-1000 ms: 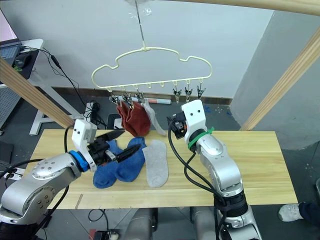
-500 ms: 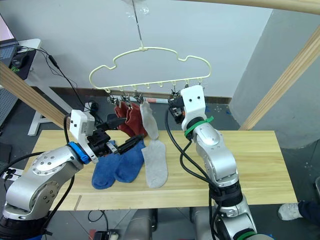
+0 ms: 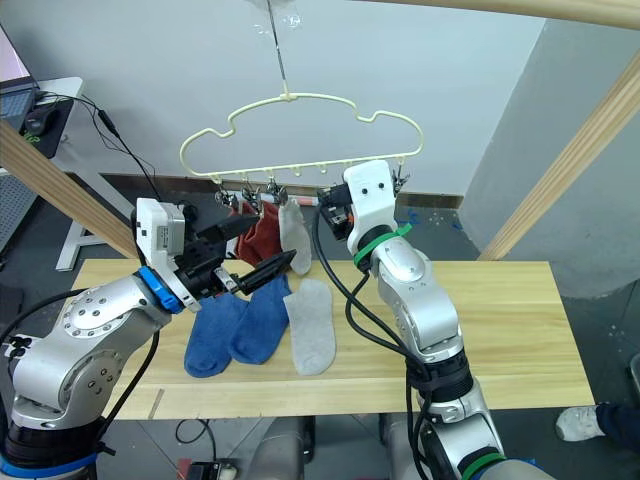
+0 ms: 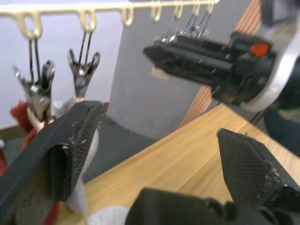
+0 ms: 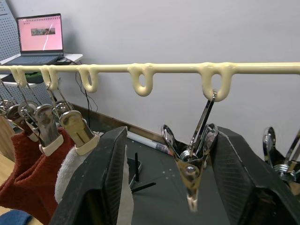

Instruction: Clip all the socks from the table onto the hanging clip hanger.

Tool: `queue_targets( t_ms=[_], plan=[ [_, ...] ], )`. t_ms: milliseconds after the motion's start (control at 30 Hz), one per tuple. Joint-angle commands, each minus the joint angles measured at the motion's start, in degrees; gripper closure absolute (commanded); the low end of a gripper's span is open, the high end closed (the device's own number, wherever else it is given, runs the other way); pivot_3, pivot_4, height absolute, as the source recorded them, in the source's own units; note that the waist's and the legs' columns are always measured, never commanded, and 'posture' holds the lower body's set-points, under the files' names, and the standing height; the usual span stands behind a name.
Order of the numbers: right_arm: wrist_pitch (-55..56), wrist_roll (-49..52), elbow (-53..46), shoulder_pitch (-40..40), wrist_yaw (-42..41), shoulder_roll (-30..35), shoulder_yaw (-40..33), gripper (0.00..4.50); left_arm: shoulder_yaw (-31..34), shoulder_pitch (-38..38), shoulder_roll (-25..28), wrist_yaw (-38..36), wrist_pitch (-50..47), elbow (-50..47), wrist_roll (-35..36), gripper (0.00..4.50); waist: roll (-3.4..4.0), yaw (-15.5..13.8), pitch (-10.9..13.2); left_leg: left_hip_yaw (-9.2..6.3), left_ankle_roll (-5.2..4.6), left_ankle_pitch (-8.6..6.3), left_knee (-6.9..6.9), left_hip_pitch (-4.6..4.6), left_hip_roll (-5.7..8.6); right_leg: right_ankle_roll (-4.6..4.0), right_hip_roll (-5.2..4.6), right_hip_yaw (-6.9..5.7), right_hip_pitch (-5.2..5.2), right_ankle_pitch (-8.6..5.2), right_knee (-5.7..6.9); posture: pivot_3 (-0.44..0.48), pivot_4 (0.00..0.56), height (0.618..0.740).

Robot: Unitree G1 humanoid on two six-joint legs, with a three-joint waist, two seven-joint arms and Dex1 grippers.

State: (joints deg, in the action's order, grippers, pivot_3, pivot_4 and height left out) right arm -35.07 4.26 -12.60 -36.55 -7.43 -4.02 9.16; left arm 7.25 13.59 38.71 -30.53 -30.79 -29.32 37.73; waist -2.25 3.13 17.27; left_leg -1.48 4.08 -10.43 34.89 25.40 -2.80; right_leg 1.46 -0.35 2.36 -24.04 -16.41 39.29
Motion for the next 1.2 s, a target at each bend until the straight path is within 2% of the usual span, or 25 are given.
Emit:
queue_targets(
  t_ms=[33, 300, 1200],
  plan=[
    [2.33, 1.22, -0.08, -1.58, -0.14, -0.85, -1.26, 1.79, 2.66, 1.48, -1.08, 0.6, -0.17, -3.3, 2.35, 0.0, 0.0, -0.01, 0.0, -0.01, 0.0, 0.0, 0.01, 0.0, 0.0, 0.0, 0.0, -0.01, 0.0, 0.0, 0.04, -0.031, 0.279, 0.74],
    [3.97, 1.28, 1.45, -2.38, -0.29, -0.23, -1.67, 1.79, 3.65, 2.77, -2.38, 0.87, -0.66, -4.09, 4.34, 0.0, 0.0, 0.01, 0.0, -0.04, 0.0, 0.01, 0.09, -0.03, 0.0, 0.0, 0.03, -0.01, -0.03, 0.0, 0.29, -0.029, 0.28, 0.74],
    [5.68, 3.27, 4.02, -3.79, -1.09, -2.33, -1.7, 1.79, 3.76, 3.47, -3.23, 1.68, -0.49, -4.66, 3.05, 0.0, 0.0, -0.03, 0.0, -0.05, -0.02, 0.02, 0.21, -0.08, -0.01, -0.01, 0.05, 0.01, -0.04, 0.0, 0.58, -0.013, 0.29, 0.74]
  ],
)
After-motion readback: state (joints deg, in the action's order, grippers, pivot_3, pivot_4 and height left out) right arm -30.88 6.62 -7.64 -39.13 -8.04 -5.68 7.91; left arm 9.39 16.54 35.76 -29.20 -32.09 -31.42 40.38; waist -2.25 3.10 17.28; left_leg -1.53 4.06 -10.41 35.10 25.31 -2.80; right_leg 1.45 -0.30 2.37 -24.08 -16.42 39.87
